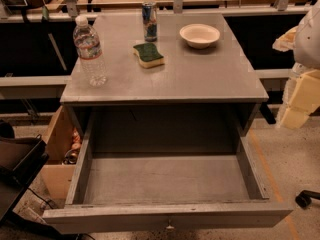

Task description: Place sponge into top drawer

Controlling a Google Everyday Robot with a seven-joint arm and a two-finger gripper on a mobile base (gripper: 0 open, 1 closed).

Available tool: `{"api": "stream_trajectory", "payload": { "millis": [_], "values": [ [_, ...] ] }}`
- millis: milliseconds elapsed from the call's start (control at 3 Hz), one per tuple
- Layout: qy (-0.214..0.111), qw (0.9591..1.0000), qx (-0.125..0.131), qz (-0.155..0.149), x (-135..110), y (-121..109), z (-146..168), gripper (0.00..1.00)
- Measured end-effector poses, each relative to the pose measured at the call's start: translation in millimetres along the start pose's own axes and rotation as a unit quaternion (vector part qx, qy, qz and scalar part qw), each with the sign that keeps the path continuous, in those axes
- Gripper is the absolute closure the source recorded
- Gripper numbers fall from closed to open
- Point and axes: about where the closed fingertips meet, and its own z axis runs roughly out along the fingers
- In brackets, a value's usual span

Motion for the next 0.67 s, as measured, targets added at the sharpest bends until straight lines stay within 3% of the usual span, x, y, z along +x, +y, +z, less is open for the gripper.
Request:
{"api": "stream_trajectory", "payload": {
  "millis": [333, 667],
  "values": [
    [0.0, 1.0, 0.0, 0.0, 0.0, 0.0, 0.0, 0.0],
    [-0.016, 0.9993, 0.03, 0.017, -1.6, -7.3, 2.7, 0.0]
  ]
}}
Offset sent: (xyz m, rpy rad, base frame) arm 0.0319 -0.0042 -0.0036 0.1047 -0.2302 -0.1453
